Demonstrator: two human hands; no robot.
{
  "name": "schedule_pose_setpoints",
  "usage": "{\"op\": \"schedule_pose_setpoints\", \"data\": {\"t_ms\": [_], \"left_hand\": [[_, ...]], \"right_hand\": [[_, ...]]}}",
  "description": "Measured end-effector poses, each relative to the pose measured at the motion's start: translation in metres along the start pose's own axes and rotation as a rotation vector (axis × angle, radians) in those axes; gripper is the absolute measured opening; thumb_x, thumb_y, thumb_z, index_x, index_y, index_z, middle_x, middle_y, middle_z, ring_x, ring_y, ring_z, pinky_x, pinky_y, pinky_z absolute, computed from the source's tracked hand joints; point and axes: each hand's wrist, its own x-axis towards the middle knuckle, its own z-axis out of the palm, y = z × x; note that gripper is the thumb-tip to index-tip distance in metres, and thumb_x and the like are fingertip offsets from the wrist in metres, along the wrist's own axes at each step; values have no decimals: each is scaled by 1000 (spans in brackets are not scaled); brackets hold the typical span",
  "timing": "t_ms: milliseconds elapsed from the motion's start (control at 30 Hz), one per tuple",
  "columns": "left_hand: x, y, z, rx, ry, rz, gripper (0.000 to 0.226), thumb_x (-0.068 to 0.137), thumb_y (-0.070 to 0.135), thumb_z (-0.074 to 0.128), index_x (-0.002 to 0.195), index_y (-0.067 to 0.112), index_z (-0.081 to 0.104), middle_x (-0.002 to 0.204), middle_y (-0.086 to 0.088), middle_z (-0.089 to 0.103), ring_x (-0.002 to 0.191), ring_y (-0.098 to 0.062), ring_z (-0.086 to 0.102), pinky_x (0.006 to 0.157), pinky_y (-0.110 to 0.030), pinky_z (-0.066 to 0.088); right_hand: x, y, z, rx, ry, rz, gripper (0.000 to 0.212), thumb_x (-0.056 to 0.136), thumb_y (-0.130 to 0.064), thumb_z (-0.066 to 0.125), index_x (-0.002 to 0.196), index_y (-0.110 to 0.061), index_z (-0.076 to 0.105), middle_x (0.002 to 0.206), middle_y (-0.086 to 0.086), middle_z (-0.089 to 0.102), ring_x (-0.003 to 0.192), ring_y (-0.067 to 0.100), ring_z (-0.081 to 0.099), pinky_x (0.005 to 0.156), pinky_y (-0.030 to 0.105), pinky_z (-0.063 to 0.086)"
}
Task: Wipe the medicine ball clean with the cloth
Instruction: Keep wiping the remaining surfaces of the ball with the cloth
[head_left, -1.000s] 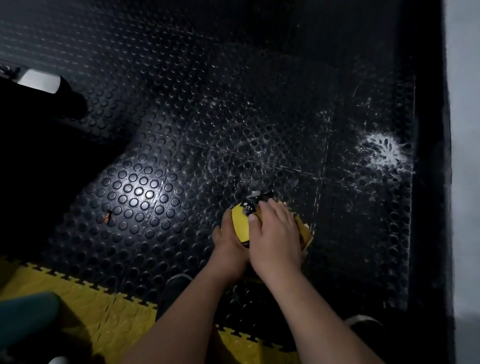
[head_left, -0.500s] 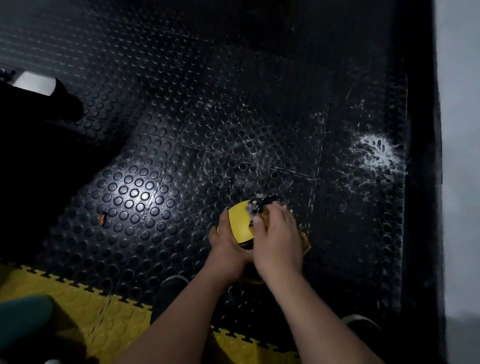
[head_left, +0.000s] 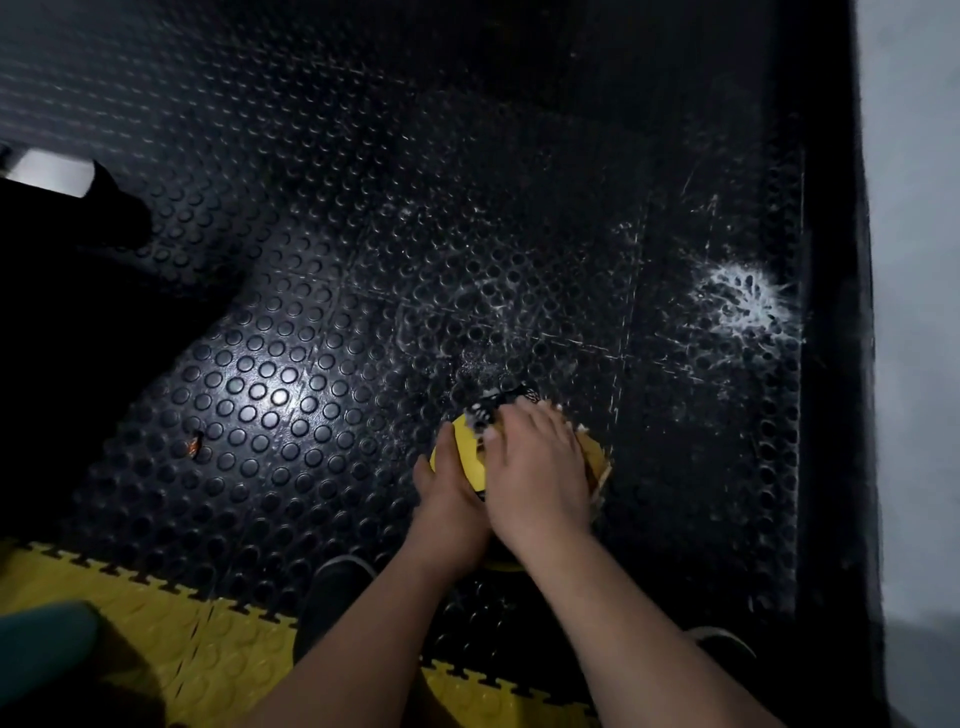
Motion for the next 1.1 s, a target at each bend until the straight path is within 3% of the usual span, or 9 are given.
{"op": "schedule_pose_setpoints", "data": {"t_ms": [333, 467, 533, 600, 700, 867, 967, 1033, 1100], "left_hand": [[-1, 7, 4, 24, 22, 8, 134, 64, 39, 94, 159, 42, -1, 163, -5, 2, 144, -32, 31, 112, -48, 37], [5, 7, 1, -21, 20, -7, 88, 90, 32, 67, 161, 21, 16, 164, -18, 6, 144, -32, 32, 115, -40, 30], [2, 7, 2, 9, 22, -1, 94, 90, 32, 70, 162, 22, 10, 165, -17, 3, 146, -29, 29, 111, -32, 28], [0, 6, 4, 52, 10, 22, 121, 75, 31, 87, 161, 32, 3, 164, -13, 2, 146, -27, 28, 109, -31, 27], [-1, 7, 7, 1, -1, -2, 136, 62, 42, 95, 157, 46, -2, 163, -2, 1, 144, -31, 30, 114, -47, 35], [8, -2, 4, -37, 30, -4, 126, 70, 36, 92, 159, 39, 2, 163, -3, 5, 147, -29, 26, 111, -38, 31], [9, -7, -8, -360, 172, -55, 75, 99, 38, 58, 159, 23, 17, 163, -9, 19, 149, -28, 26, 120, -37, 23], [7, -10, -3, -263, 151, -59, 85, 93, 40, 66, 158, 18, 16, 159, -6, 20, 142, -19, 29, 118, -33, 24], [3, -12, -7, -61, 8, 40, 122, 69, 38, 90, 160, 27, 10, 154, 0, 19, 135, -9, 27, 110, -27, 26]], "right_hand": [[67, 31, -21, 181, -220, 316, 32, 108, -30, 34, 119, -13, 60, 121, 11, 63, 107, 29, 59, 81, 38, 46], [0, -13, -8, -20, -92, -67, 38, 108, -37, 34, 134, -21, 57, 150, -1, 49, 145, 20, 36, 123, 40, 22], [-5, -10, -7, 6, -62, -119, 42, 108, -38, 33, 141, -22, 53, 157, -5, 43, 151, 17, 26, 126, 39, 13], [19, 7, -9, 14, -69, -45, 37, 108, -39, 34, 127, -21, 60, 139, 0, 58, 132, 22, 48, 107, 39, 37], [73, 36, -15, 141, -245, 230, 37, 107, -34, 34, 114, -12, 63, 121, 14, 65, 102, 31, 58, 78, 35, 39], [57, 14, -8, 40, -181, 130, 35, 106, -37, 36, 111, -18, 65, 114, 6, 66, 111, 28, 61, 91, 40, 46], [1, -18, 5, -73, -51, -161, 34, 105, -36, 40, 126, -24, 63, 144, -4, 55, 142, 19, 39, 125, 42, 17], [0, -16, 2, -53, -81, -165, 37, 106, -37, 39, 133, -24, 60, 151, -6, 49, 148, 17, 30, 126, 41, 10], [19, -6, 0, -65, -130, -117, 35, 106, -40, 38, 125, -23, 62, 139, -3, 58, 136, 22, 45, 117, 43, 30]]}}
